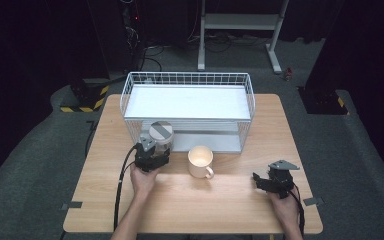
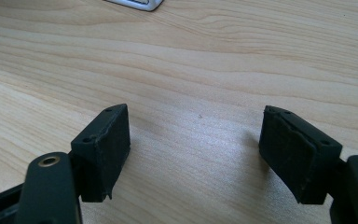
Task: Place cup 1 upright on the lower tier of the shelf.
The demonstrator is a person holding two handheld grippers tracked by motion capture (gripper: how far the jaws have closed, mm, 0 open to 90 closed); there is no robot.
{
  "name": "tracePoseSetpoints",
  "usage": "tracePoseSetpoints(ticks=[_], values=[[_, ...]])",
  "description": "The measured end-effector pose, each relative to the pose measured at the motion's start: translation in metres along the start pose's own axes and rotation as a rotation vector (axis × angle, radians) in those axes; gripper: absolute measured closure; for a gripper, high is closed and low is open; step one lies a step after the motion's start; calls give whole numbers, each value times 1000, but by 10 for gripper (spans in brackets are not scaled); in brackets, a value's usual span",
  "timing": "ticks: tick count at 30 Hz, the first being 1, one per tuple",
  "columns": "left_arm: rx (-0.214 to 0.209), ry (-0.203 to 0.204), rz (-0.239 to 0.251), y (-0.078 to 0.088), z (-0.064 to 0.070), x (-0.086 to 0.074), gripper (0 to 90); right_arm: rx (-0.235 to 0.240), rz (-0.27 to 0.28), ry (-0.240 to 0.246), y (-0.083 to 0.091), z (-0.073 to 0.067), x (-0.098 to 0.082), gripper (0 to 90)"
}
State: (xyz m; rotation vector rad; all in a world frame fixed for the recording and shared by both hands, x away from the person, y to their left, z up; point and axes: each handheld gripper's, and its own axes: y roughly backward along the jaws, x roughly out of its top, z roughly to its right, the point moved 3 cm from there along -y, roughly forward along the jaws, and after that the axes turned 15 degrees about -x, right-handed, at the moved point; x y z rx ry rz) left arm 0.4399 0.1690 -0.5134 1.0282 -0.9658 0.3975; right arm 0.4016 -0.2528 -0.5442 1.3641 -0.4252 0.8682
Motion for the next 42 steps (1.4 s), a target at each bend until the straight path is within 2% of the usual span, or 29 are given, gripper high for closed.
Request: tracePoseSetpoints(ticks=[6,10,12,16,18,20,22,24,26,28,38,42], values=[[-4,16,7,-3,-2,0,341,0,0,-3,0,0,0,247],[10,1,-4,-5,-3,0,350,0,0,0,0,0,0,246],[19,-10,-35,-8,-4,1,347,0,0,0,0,0,0,247],[12,2,-30,-10,-4,4,347,0,0,0,0,0,0,247],[21,-9,-37,-12,-5,7,353,0,0,0,0,0,0,247],[21,2,-14,-13,-5,8,369,0,0,0,0,0,0,247],[27,0,-12,-14,-6,9,385,0,0,0,0,0,0,247],[30,3,-27,-17,-6,9,388,0,0,0,0,0,0,247],[39,-12,-37,-20,-7,10,389,0,0,0,0,0,0,247],[38,-7,-47,-23,-7,13,391,0,0,0,0,0,0,247],[46,12,-26,-29,-11,16,418,1,0,-2,0,0,0,247],[56,13,-46,-34,-11,18,422,1,0,-2,0,0,0,247]])
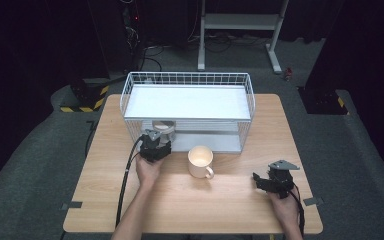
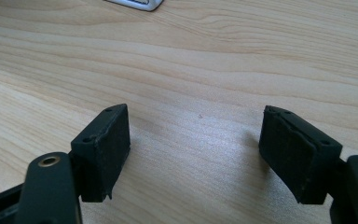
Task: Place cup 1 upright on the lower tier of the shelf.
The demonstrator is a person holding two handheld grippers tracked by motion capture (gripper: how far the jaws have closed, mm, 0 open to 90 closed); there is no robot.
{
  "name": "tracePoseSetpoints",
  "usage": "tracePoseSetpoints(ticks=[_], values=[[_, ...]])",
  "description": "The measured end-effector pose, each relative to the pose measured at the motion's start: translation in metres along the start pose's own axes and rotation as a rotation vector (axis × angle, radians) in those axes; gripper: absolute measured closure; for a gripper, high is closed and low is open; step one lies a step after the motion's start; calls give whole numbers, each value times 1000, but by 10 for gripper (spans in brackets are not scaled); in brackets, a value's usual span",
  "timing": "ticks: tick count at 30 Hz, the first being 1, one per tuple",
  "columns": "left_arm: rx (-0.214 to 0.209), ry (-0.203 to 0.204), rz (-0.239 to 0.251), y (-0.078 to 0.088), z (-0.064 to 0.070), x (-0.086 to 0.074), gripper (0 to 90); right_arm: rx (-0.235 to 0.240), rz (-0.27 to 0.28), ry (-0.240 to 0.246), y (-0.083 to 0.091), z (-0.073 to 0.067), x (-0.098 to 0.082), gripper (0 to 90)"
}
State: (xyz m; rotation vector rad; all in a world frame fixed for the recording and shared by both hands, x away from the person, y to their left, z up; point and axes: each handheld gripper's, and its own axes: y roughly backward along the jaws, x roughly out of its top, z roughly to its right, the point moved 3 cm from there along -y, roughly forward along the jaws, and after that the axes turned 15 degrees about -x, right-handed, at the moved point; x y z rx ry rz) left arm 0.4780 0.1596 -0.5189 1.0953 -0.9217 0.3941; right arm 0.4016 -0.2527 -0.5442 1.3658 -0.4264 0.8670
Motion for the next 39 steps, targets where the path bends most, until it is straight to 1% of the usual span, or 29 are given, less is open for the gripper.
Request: tracePoseSetpoints(ticks=[1,2,4,7,10,12,13,15,16,17,18,19,22,24,25,26,27,28,29,30,32,33,34,35,37,38,39], values=[[3,-5,0,-1,-1,1,422,0,0,0,0,0,0,247],[4,1,6,-2,0,2,422,0,0,0,0,0,0,247],[3,-4,-2,-3,0,4,426,0,0,0,0,0,0,247],[3,-2,2,-5,-1,6,430,0,0,0,0,0,0,247],[5,16,11,-8,-4,6,443,0,0,0,0,0,0,247],[0,29,6,-10,-4,5,446,0,0,0,0,0,0,247],[-3,27,6,-11,-5,5,448,0,0,0,0,0,0,247],[16,20,-21,-14,-5,5,450,0,0,0,0,0,0,247],[11,10,-25,-16,-5,6,450,0,0,0,0,0,0,247],[26,-4,-33,-16,-6,8,451,0,0,0,0,0,0,247],[14,5,-31,-17,-6,9,453,0,0,0,0,0,0,247],[27,0,-34,-17,-7,11,454,0,0,0,0,0,0,247],[12,12,-29,-19,-6,12,461,0,0,0,0,0,0,247],[35,7,-33,-20,-8,12,464,0,0,0,0,0,0,247],[36,12,-29,-21,-8,11,466,0,0,0,0,0,0,247],[26,16,-42,-22,-7,11,466,0,0,0,0,0,0,247],[42,5,-48,-22,-9,12,467,0,0,0,0,0,0,247],[42,7,-49,-23,-9,13,467,0,0,0,0,0,0,246],[32,18,-50,-24,-8,14,468,0,0,0,0,0,0,246],[38,23,-39,-25,-7,15,470,0,0,0,0,0,0,246],[38,11,-45,-25,-8,17,472,0,0,0,0,0,0,246],[33,20,-35,-25,-7,18,472,0,0,0,0,0,0,246],[35,17,-42,-24,-7,18,471,0,0,-1,0,0,0,246],[33,20,-39,-23,-7,18,467,0,0,0,0,0,0,246],[18,27,-16,-23,-4,19,448,0,0,0,0,0,0,246],[23,17,-22,-21,-4,19,437,0,0,0,0,0,0,246],[20,16,-24,-20,-4,19,423,0,0,0,0,0,0,246]])
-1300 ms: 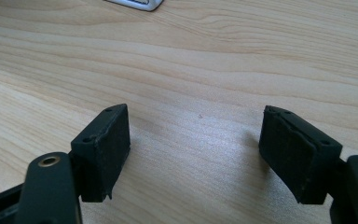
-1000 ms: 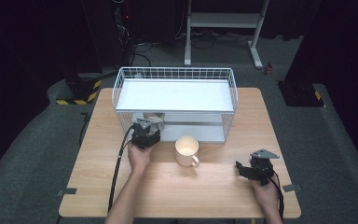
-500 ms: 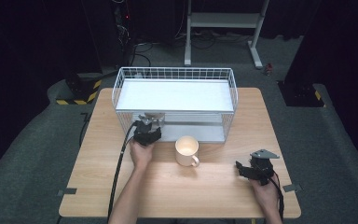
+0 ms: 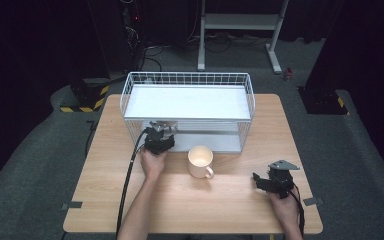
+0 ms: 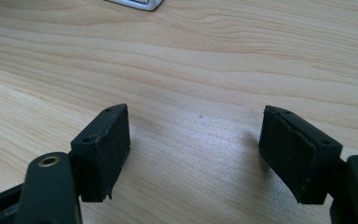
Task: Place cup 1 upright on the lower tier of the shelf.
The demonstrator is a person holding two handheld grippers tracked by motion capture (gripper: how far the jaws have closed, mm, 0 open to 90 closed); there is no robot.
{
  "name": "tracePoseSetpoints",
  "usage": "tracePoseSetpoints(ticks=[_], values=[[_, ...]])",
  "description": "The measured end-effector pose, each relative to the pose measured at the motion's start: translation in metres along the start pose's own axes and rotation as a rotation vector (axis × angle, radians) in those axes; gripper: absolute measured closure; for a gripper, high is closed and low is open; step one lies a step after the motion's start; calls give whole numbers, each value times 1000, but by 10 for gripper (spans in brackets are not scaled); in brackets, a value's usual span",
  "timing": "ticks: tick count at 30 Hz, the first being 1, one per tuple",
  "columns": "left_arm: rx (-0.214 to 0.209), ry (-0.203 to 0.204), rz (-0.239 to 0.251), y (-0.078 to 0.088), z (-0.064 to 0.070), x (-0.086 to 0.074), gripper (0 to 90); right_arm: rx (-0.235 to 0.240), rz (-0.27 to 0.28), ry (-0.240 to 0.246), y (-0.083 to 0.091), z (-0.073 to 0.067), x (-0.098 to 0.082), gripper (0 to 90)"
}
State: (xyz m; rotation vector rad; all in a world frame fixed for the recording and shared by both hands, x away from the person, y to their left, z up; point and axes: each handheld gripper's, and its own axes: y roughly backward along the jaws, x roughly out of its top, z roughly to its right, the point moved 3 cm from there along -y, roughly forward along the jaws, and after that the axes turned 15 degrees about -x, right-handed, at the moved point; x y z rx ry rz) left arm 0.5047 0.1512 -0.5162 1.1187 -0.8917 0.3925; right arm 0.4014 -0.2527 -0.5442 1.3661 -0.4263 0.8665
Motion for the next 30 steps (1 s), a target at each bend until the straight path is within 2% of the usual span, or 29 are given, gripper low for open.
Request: tracePoseSetpoints(ticks=[1,4,5,6,10,11,12,13,15,25,29,30], values=[[-7,14,6,1,2,0,407,0,0,0,0,0,0,246],[-29,3,10,5,3,-1,366,0,0,0,0,0,0,246],[-21,-7,14,7,3,-1,357,0,0,0,0,0,0,246],[-36,-4,15,8,4,-1,347,0,0,0,0,0,0,246],[-37,-7,25,15,3,-2,320,0,0,0,0,0,0,246],[-52,5,23,15,4,-2,311,0,0,0,0,0,0,246],[-44,1,26,17,3,-2,306,0,0,0,0,0,0,246],[-61,2,25,18,4,-3,305,0,0,0,0,0,0,246],[-57,-7,28,21,5,-3,304,0,0,0,0,0,0,246],[-116,-5,37,38,7,-10,297,0,0,0,0,0,0,246],[-107,-27,41,43,9,-9,292,0,0,0,0,0,0,246],[-122,-29,46,46,13,-10,291,0,0,0,0,0,0,246]])
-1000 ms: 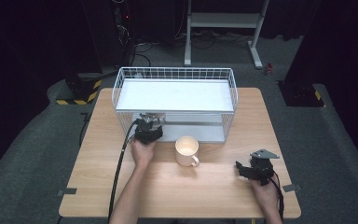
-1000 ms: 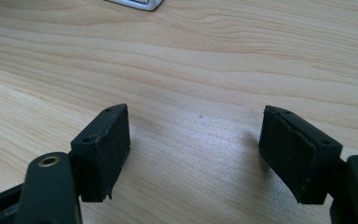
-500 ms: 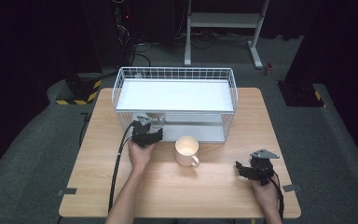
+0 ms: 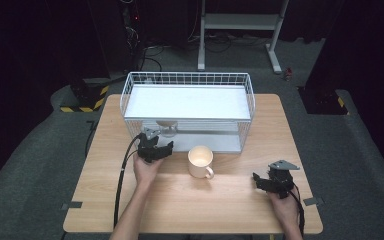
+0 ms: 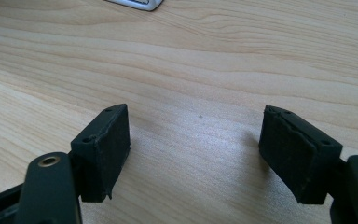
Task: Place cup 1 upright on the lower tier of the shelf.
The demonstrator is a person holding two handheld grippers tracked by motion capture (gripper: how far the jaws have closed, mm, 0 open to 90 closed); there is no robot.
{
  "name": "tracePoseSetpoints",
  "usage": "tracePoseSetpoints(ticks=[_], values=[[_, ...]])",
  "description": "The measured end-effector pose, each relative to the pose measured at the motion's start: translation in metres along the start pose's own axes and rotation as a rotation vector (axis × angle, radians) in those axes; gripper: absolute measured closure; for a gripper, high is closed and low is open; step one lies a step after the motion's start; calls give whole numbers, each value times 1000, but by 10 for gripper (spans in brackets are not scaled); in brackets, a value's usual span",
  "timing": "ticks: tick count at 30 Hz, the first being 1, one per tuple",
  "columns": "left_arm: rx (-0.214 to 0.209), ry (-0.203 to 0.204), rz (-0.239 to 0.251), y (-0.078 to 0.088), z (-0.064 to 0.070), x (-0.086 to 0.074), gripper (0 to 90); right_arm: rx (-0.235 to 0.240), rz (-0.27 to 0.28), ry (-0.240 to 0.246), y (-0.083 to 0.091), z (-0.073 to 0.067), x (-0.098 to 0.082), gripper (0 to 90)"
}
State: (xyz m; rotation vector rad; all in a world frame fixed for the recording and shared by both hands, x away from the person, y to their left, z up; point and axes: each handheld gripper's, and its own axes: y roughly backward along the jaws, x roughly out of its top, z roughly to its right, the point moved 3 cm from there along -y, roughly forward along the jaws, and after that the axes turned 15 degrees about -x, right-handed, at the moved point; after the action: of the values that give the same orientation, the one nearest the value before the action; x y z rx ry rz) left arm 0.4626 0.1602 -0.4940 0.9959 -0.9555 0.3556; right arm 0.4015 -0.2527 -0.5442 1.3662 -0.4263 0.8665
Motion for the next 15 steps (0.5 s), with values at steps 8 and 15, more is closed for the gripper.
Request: tracePoseSetpoints(ticks=[8,15], values=[[-13,-8,17,13,3,-3,293,0,0,0,0,0,0,246],[-11,-15,24,22,4,-6,294,0,0,0,0,0,0,246]])
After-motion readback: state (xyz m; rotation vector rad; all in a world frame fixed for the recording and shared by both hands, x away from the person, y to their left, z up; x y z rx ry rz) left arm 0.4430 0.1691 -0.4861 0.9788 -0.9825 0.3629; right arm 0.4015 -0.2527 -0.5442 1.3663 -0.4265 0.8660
